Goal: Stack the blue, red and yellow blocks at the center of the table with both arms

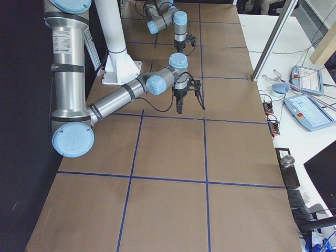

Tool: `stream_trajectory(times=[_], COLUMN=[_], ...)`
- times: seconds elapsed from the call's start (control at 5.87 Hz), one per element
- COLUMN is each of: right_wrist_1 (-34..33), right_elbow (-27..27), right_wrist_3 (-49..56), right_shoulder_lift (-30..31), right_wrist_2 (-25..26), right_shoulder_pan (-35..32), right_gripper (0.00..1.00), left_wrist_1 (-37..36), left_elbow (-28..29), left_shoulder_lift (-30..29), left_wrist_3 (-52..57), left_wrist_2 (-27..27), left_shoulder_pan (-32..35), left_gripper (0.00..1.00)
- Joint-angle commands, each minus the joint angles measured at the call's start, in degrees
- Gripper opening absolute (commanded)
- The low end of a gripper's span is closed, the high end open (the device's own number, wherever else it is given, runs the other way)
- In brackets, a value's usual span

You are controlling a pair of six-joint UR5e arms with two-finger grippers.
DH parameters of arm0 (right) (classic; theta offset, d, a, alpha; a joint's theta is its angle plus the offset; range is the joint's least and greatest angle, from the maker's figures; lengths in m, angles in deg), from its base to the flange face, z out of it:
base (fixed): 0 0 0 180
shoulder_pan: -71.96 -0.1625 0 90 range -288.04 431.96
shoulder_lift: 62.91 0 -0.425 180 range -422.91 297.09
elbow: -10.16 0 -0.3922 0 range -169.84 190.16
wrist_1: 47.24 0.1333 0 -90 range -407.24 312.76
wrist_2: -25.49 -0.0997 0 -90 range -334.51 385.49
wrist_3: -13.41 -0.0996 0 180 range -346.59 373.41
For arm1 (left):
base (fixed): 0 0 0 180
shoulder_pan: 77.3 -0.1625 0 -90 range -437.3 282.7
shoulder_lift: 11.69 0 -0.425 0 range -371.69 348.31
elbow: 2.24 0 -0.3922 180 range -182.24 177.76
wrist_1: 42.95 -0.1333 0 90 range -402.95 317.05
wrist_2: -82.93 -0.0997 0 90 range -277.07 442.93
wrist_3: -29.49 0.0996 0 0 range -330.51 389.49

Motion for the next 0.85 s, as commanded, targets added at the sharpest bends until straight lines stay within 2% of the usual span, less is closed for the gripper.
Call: stream_trajectory(times=[0.0,0.17,0.51,0.68], right_wrist_1=[0.1,0.0,-0.7,-0.4], right_elbow=[-0.1,-0.2,-0.6,-0.9], right_wrist_3=[0.1,0.3,5.8,11.4], right_shoulder_lift=[-0.1,-0.3,0.6,3.7], right_wrist_2=[0.0,-0.3,-1.8,-6.3], right_shoulder_pan=[-0.1,-0.1,-4.3,-8.7], right_gripper=[1.00,1.00,1.00,1.00], left_wrist_1=[0.0,-0.2,-0.3,-0.7], left_elbow=[-1.3,-6.3,-27.4,-34.8], left_shoulder_lift=[-0.1,1.2,18.7,28.0], left_wrist_3=[-0.1,-0.3,3.5,12.7], left_wrist_2=[0.1,0.2,0.7,0.6], left_shoulder_pan=[0.2,1.5,4.9,6.4], left_gripper=[1.00,1.00,1.00,1.00])
